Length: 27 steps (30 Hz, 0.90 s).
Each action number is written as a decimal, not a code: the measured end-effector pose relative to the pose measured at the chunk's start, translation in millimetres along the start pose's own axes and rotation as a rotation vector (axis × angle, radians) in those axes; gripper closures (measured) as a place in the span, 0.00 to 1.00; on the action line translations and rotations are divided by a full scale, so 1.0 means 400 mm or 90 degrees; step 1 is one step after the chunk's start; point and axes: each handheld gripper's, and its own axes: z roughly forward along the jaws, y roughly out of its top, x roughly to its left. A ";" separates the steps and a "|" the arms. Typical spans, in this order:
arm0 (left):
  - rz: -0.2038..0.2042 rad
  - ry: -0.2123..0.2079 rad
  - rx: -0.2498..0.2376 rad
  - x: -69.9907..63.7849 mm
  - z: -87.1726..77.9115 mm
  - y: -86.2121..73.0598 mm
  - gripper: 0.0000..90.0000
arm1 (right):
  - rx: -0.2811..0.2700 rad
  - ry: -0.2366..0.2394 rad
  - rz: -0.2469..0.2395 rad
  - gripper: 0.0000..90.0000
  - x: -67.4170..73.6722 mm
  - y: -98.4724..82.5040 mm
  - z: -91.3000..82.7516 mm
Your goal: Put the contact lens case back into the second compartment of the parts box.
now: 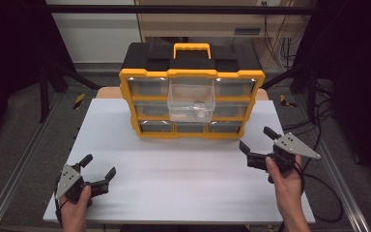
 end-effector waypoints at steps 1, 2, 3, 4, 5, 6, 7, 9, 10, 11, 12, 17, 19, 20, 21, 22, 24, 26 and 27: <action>0.000 0.000 0.000 0.000 0.000 0.000 0.01 | 0.000 0.000 0.000 0.04 0.000 0.000 0.000; 0.000 0.001 -0.001 0.000 -0.001 0.000 0.01 | 0.003 -0.004 0.005 0.04 -0.008 -0.019 -0.006; 0.000 0.001 -0.001 -0.001 -0.002 0.001 0.01 | 0.003 -0.004 0.010 0.04 -0.013 -0.028 -0.010; 0.000 0.001 -0.002 -0.001 -0.002 0.001 0.01 | 0.004 -0.007 0.015 0.05 -0.015 -0.037 -0.013; 0.000 0.001 -0.002 -0.001 -0.002 0.001 0.01 | 0.004 -0.007 0.015 0.05 -0.015 -0.037 -0.013; 0.001 0.001 -0.002 -0.001 -0.002 0.001 0.01 | 0.008 -0.008 0.018 0.05 -0.022 -0.055 -0.019; 0.001 0.001 -0.002 -0.001 -0.002 0.001 0.01 | 0.008 -0.008 0.018 0.05 -0.022 -0.055 -0.019; 0.002 0.000 -0.003 -0.001 -0.003 0.001 0.01 | 0.016 -0.009 0.023 0.05 -0.029 -0.077 -0.023; 0.002 -0.001 -0.004 -0.001 -0.003 0.001 0.01 | 0.015 -0.007 0.026 0.04 -0.031 -0.086 -0.024; 0.001 -0.002 -0.005 -0.001 -0.003 0.001 0.01 | 0.015 -0.006 0.024 0.04 -0.033 -0.091 -0.024; 0.001 -0.004 -0.007 -0.002 -0.003 0.001 0.01 | 0.016 -0.006 0.025 0.04 -0.035 -0.097 -0.024; -0.002 -0.006 -0.010 -0.003 -0.003 0.001 0.01 | 0.018 -0.006 0.040 0.04 -0.044 -0.121 -0.018; -0.008 -0.008 -0.019 -0.003 -0.006 0.003 0.01 | 0.017 0.002 0.046 0.06 -0.044 -0.128 -0.015; -0.005 -0.009 -0.017 -0.003 -0.008 0.003 0.01 | 0.009 0.012 0.052 0.06 -0.044 -0.131 -0.013; -0.006 -0.009 -0.017 -0.003 -0.008 0.003 0.01 | 0.003 0.025 0.058 0.06 -0.044 -0.134 -0.010; -0.006 -0.009 -0.017 -0.003 -0.008 0.003 0.01 | 0.003 0.025 0.058 0.06 -0.044 -0.134 -0.010; -0.008 -0.010 -0.017 -0.005 -0.008 0.003 0.01 | 0.003 0.036 0.051 0.07 -0.041 -0.137 -0.002; -0.007 -0.014 -0.018 -0.008 -0.007 0.004 0.01 | 0.001 0.048 0.041 0.07 -0.033 -0.142 0.010; -0.007 -0.014 -0.018 -0.008 -0.007 0.004 0.01 | 0.001 0.048 0.041 0.07 -0.033 -0.142 0.010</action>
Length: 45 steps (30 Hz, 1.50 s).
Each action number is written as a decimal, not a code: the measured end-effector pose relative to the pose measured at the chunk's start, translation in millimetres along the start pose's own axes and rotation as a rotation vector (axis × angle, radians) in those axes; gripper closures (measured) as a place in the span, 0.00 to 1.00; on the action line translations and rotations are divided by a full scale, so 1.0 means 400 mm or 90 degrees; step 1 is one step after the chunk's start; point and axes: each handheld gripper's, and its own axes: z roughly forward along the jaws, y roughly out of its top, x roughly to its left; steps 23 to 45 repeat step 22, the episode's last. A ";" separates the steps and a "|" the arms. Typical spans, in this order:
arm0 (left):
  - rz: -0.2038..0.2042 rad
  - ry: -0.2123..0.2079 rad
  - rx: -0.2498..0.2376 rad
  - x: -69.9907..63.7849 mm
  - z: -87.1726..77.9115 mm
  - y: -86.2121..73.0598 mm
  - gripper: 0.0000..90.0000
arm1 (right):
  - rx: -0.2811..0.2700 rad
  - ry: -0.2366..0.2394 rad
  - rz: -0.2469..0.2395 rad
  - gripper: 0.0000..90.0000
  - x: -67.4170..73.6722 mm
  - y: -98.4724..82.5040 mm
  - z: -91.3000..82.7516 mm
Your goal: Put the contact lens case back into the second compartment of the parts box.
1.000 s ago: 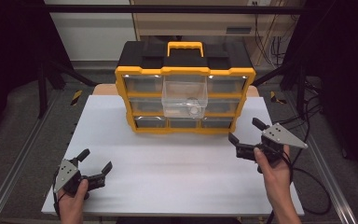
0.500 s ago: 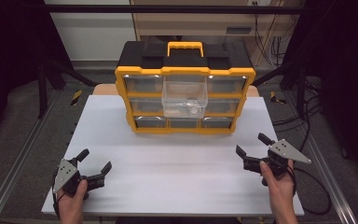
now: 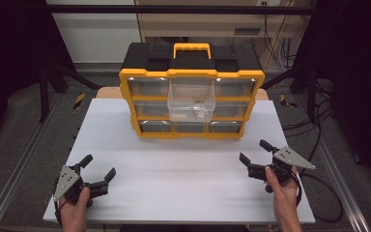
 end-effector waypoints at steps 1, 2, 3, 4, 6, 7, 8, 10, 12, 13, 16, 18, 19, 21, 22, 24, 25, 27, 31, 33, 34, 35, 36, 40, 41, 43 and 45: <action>0.001 -0.005 0.001 -0.002 0.001 0.000 0.00 | -0.001 0.009 0.001 0.07 0.007 -0.004 0.006; 0.001 -0.005 0.001 -0.002 0.001 0.000 0.01 | -0.001 0.009 0.001 0.07 0.007 -0.004 0.006; -0.001 -0.011 0.000 -0.004 0.004 0.000 0.01 | -0.007 0.016 0.006 0.07 0.012 -0.007 0.011; -0.001 -0.013 0.001 -0.006 0.005 0.000 0.00 | -0.009 0.017 0.004 0.07 0.014 -0.009 0.014; -0.001 -0.015 0.002 -0.007 0.006 0.000 0.01 | -0.008 0.022 0.006 0.07 0.017 -0.012 0.017; 0.001 -0.017 0.003 -0.009 0.007 0.001 0.01 | -0.004 0.026 -0.001 0.07 0.023 -0.021 0.024; 0.002 -0.019 0.003 -0.011 0.007 0.001 0.01 | -0.002 0.026 -0.003 0.07 0.024 -0.022 0.025; 0.004 -0.020 0.004 -0.012 0.007 0.001 0.00 | -0.001 0.028 -0.005 0.07 0.026 -0.025 0.028; 0.005 -0.022 0.007 -0.013 0.009 0.000 0.01 | 0.002 0.030 -0.007 0.07 0.027 -0.028 0.033; 0.005 -0.023 0.007 -0.014 0.009 0.000 0.01 | 0.003 0.031 -0.010 0.07 0.028 -0.031 0.034; 0.005 -0.023 0.008 -0.015 0.010 0.000 0.00 | 0.010 0.027 -0.017 0.07 0.030 -0.037 0.038; 0.005 -0.024 0.008 -0.015 0.011 0.000 0.01 | 0.027 0.024 -0.031 0.07 0.033 -0.043 0.044; 0.006 -0.024 0.009 -0.015 0.012 0.000 0.01 | 0.031 0.022 -0.035 0.07 0.035 -0.045 0.046; 0.006 -0.025 0.009 -0.016 0.013 0.000 0.01 | 0.043 0.012 -0.043 0.07 0.037 -0.045 0.049; 0.006 -0.025 0.009 -0.016 0.013 0.000 0.01 | 0.051 0.006 -0.044 0.07 0.037 -0.047 0.051; 0.006 -0.025 0.009 -0.016 0.013 0.000 0.01 | 0.051 0.006 -0.044 0.07 0.037 -0.047 0.051; 0.006 -0.025 0.009 -0.016 0.013 0.000 0.01 | 0.051 0.006 -0.044 0.07 0.037 -0.047 0.051; 0.006 -0.025 0.009 -0.016 0.013 0.000 0.01 | 0.051 0.006 -0.044 0.07 0.037 -0.047 0.051; 0.006 -0.025 0.009 -0.016 0.013 0.000 0.01 | 0.051 0.006 -0.044 0.07 0.037 -0.047 0.051; 0.006 -0.025 0.009 -0.016 0.013 0.000 0.01 | 0.051 0.006 -0.044 0.07 0.037 -0.047 0.051; 0.006 -0.025 0.009 -0.016 0.013 0.000 0.01 | 0.051 0.006 -0.044 0.07 0.037 -0.047 0.051; 0.006 -0.025 0.009 -0.016 0.013 0.000 0.01 | 0.051 0.006 -0.044 0.07 0.037 -0.047 0.051; 0.006 -0.025 0.009 -0.016 0.013 0.000 0.01 | 0.051 0.006 -0.044 0.07 0.037 -0.047 0.051; 0.006 -0.025 0.009 -0.016 0.013 0.000 0.01 | 0.051 0.006 -0.044 0.07 0.037 -0.047 0.051; 0.006 -0.025 0.009 -0.016 0.013 0.000 0.01 | 0.051 0.006 -0.044 0.07 0.037 -0.047 0.051; 0.006 -0.025 0.009 -0.016 0.013 0.000 0.01 | 0.051 0.006 -0.044 0.07 0.037 -0.047 0.051; 0.006 -0.025 0.009 -0.016 0.013 0.000 0.01 | 0.051 0.006 -0.044 0.07 0.037 -0.047 0.051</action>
